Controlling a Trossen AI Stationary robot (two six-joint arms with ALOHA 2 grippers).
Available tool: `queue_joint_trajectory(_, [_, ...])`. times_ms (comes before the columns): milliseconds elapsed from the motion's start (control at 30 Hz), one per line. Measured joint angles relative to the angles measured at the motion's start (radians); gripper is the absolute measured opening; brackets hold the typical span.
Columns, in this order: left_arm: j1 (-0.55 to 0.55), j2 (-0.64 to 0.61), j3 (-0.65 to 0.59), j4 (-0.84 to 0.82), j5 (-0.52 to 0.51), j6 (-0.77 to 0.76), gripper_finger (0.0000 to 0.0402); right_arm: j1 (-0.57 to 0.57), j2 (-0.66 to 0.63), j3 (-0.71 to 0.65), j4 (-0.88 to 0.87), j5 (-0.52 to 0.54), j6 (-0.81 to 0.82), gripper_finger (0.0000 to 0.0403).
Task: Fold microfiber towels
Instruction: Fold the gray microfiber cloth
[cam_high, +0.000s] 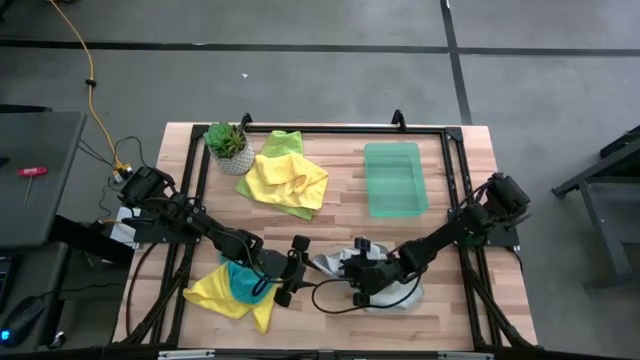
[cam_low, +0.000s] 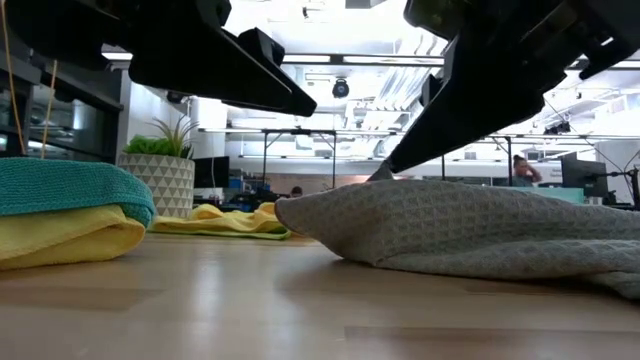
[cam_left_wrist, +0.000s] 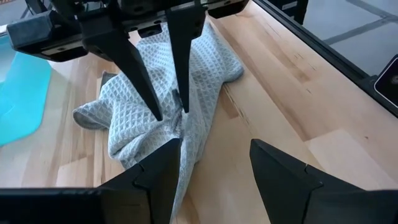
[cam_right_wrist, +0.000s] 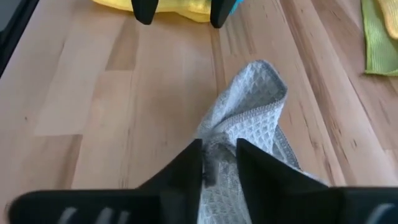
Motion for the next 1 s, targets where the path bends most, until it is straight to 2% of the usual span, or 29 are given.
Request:
queue_joint_trajectory(100, [0.0, 0.0, 0.0, 0.004, 0.0, 0.0, 0.0184, -0.002, 0.0, 0.0, 0.006, 0.001, -0.018, 0.0027])
queue_joint_trajectory(167, [0.0, 0.0, 0.0, 0.01, -0.011, 0.0, 0.0184, -0.002, 0.0, 0.0, 0.041, 0.005, -0.036, 0.0008])
queue_joint_trajectory(500, [0.0, 0.0, 0.0, 0.048, -0.16, 0.026, 0.0184, -0.015, 0.0, 0.0, 0.229, -0.007, -0.14, 0.0002])
queue_joint_trajectory(733, [0.002, 0.0, 0.0, 0.043, -0.167, 0.0, 0.0184, -0.02, -0.001, 0.0, 0.291, 0.01, -0.161, 0.0001])
queue_joint_trajectory(1000, [0.002, 0.0, 0.0, 0.06, -0.157, -0.026, 0.0184, -0.026, -0.001, 0.0, 0.315, 0.087, -0.154, 0.0])
